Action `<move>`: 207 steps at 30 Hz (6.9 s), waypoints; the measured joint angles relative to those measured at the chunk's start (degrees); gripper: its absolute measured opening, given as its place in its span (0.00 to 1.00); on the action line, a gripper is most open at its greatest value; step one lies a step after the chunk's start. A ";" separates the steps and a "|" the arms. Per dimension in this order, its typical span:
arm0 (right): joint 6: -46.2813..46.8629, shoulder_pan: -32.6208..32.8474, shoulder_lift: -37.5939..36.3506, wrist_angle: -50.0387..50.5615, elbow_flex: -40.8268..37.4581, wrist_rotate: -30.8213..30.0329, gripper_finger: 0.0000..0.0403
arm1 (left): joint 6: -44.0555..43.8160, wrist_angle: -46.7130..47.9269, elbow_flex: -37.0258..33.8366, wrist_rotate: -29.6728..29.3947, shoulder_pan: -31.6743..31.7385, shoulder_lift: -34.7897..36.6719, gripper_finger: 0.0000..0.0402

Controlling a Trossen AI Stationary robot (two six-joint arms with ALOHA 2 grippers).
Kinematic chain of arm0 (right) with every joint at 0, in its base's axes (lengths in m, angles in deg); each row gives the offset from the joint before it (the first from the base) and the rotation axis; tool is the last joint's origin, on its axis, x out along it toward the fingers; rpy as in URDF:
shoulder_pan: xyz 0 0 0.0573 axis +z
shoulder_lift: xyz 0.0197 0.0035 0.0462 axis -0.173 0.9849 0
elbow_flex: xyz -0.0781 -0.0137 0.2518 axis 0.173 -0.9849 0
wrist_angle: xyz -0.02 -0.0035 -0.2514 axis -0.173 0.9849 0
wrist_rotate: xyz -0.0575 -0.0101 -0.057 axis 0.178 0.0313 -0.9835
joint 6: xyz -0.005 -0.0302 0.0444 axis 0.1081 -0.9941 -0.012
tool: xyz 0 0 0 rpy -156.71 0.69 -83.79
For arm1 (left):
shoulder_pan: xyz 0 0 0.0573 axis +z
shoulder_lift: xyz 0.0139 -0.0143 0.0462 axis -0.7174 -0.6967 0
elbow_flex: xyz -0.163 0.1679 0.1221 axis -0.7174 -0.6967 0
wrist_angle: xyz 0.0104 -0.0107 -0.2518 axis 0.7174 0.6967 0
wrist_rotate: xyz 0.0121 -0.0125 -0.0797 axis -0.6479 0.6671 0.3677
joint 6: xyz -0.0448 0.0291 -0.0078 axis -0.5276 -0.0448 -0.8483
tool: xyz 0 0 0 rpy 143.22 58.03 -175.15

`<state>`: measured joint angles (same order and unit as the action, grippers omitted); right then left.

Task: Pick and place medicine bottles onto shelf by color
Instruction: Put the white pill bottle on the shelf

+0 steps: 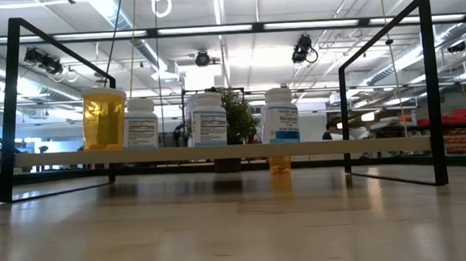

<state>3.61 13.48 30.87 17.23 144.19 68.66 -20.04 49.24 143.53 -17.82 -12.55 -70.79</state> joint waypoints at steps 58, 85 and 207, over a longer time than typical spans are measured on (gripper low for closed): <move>11.17 9.93 0.02 11.61 -0.02 0.28 0.64 | 40.96 -18.81 0.04 -0.75 26.33 0.09 0.48; 11.58 10.49 0.02 11.58 -0.02 -0.46 0.64 | 69.24 -27.71 11.03 -13.79 28.49 0.02 0.48; -12.11 -7.88 5.72 -28.11 -8.15 8.39 0.64 | 101.06 -71.24 -45.13 -29.14 42.47 65.88 0.43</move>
<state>-8.50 5.59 36.58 -10.88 136.04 77.05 81.01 -22.00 98.39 -46.97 29.92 -4.91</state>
